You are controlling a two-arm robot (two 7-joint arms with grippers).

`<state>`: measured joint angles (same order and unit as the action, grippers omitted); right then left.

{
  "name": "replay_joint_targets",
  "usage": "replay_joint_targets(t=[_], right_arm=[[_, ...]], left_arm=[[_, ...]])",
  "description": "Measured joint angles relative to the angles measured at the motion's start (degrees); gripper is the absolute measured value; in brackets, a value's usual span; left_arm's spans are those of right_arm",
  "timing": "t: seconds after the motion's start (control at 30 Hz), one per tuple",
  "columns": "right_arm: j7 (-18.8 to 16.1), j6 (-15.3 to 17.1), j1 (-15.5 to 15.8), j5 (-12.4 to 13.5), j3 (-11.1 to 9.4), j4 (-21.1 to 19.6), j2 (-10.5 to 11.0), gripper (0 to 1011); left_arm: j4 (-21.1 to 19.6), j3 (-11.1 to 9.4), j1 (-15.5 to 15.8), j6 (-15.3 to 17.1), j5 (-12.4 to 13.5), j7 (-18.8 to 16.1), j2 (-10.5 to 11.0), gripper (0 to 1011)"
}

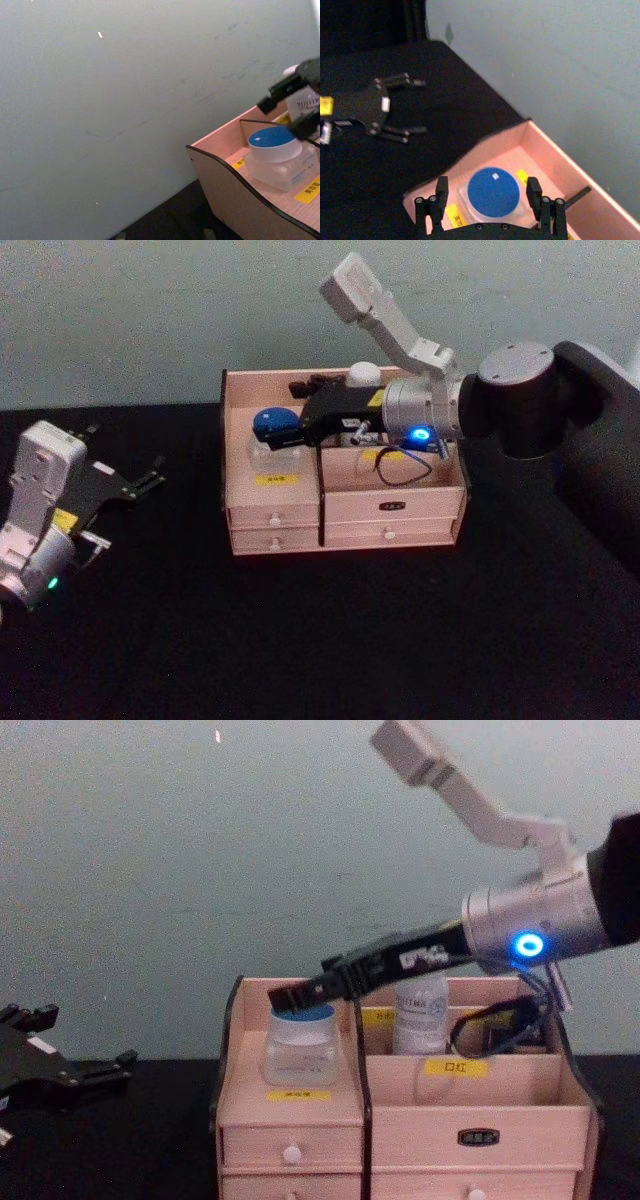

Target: Pick up the facial cleanser and watermelon frost from the table and place them into the tiered storage box.

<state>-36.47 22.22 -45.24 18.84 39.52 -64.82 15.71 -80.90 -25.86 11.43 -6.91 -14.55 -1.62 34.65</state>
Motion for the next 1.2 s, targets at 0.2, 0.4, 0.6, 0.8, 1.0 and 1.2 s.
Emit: replay_joint_targets(t=[0.2,0.4,0.6,0.8,1.0,1.2], right_arm=[[1.99,-1.71,3.11,1.77,-2.73,-8.50,2.82,1000],[8.06,-5.05,9.23,3.09,-7.57,-18.30,6.22,1000],[17.57,-10.07,19.72,2.99,-14.83,-28.17,9.57,1000],[27.45,-14.17,31.70,1.50,-22.69,-35.09,11.27,1000],[35.50,-17.21,41.78,-0.84,-28.44,-37.94,10.93,1000],[40.28,-18.72,47.76,-2.76,-31.20,-37.52,9.18,1000]], left_arm=[[0.00,0.00,0.00,0.00,0.00,0.00,0.00,1001],[0.00,0.00,0.00,0.00,0.00,0.00,0.00,1001],[0.00,0.00,0.00,0.00,0.00,0.00,0.00,1001],[0.00,0.00,0.00,0.00,0.00,0.00,0.00,1001],[0.00,0.00,0.00,0.00,0.00,0.00,0.00,1001],[0.00,0.00,0.00,0.00,0.00,0.00,0.00,1001]])
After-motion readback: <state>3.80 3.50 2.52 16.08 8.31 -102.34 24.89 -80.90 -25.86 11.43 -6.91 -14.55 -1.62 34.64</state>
